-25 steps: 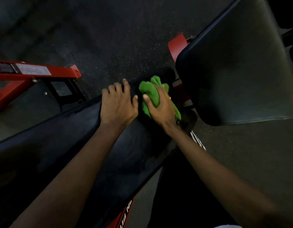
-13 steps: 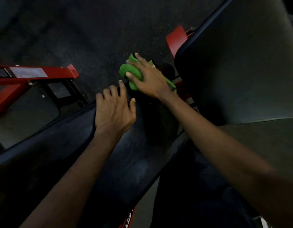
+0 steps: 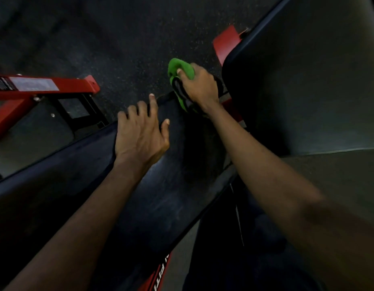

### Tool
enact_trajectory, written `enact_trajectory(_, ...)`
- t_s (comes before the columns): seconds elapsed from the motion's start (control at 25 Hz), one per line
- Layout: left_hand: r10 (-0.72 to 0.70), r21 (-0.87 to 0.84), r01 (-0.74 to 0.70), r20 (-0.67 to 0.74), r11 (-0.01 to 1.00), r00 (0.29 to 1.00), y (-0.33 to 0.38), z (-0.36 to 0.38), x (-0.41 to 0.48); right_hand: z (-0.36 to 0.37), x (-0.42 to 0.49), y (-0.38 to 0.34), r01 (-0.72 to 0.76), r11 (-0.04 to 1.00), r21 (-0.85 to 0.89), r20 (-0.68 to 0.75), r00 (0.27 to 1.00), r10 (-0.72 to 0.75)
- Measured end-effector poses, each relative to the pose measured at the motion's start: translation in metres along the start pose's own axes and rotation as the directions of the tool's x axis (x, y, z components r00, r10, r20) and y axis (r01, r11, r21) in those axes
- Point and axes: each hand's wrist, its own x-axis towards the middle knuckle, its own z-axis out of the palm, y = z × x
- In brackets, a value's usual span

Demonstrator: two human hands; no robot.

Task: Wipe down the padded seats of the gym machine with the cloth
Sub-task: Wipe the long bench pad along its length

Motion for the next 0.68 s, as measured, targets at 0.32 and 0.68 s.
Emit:
enact_trajectory(0.32,-0.005,-0.009,0.005,-0.016,1.000,1.000,0.001,0.003,0.000,0.004,-0.176,0.077,0.039,0.964,0.262,-0.144,0.990,-0.001)
enact_trajectory(0.68,0.031,-0.016,-0.032,-0.098,0.999,0.995,0.000,0.011,0.003,-0.008,-0.021,0.048,-0.175,0.968,0.181,-0.099,0.976,0.195)
